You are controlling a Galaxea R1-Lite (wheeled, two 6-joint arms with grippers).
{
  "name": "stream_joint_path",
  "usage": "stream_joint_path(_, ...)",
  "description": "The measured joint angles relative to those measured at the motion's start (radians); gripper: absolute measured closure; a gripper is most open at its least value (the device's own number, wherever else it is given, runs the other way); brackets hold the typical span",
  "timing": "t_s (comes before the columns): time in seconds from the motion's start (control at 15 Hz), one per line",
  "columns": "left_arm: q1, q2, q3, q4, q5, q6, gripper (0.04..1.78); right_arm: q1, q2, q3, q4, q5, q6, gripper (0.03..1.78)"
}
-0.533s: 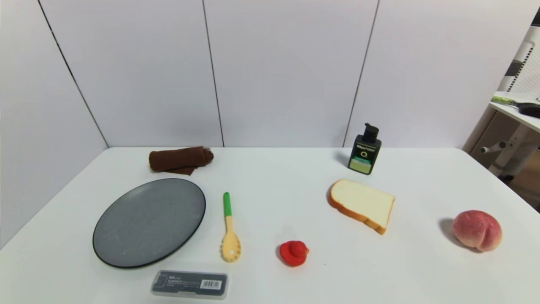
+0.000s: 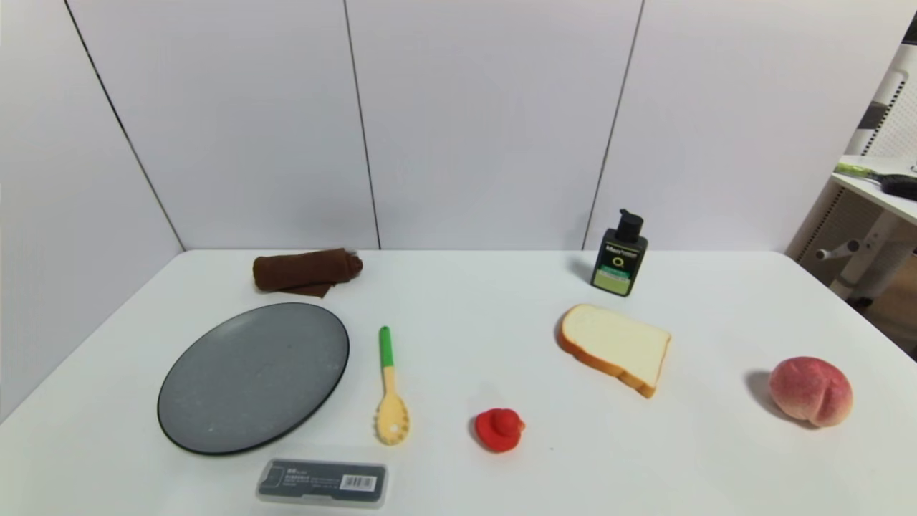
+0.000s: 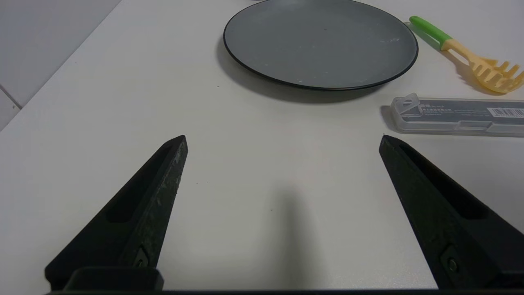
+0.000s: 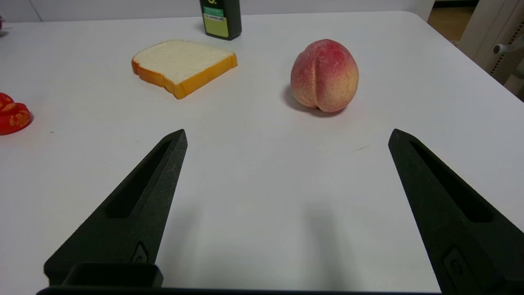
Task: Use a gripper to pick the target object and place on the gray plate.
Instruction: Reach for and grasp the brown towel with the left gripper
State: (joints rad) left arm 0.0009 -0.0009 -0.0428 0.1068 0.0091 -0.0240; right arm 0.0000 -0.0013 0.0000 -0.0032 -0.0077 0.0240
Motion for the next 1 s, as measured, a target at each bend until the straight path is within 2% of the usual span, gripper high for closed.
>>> stream_joint_path(0.6, 0.002, 0.057, -0.028, -0.019, 0.003, 0.014, 0.13, 0.000, 0.000, 0.000, -0.001, 0.000, 0.000, 0.11)
stream_joint_path(0.8, 0.002, 0.220, -0.197, -0.031, -0.001, 0.024, 0.13, 0.000, 0.000, 0.000, 0.000, 0.000, 0.000, 0.11)
stream_joint_path(1.0, 0.001, 0.481, -0.522, -0.033, -0.003, 0.062, 0.13, 0.000, 0.000, 0.000, -0.001, 0.000, 0.000, 0.11)
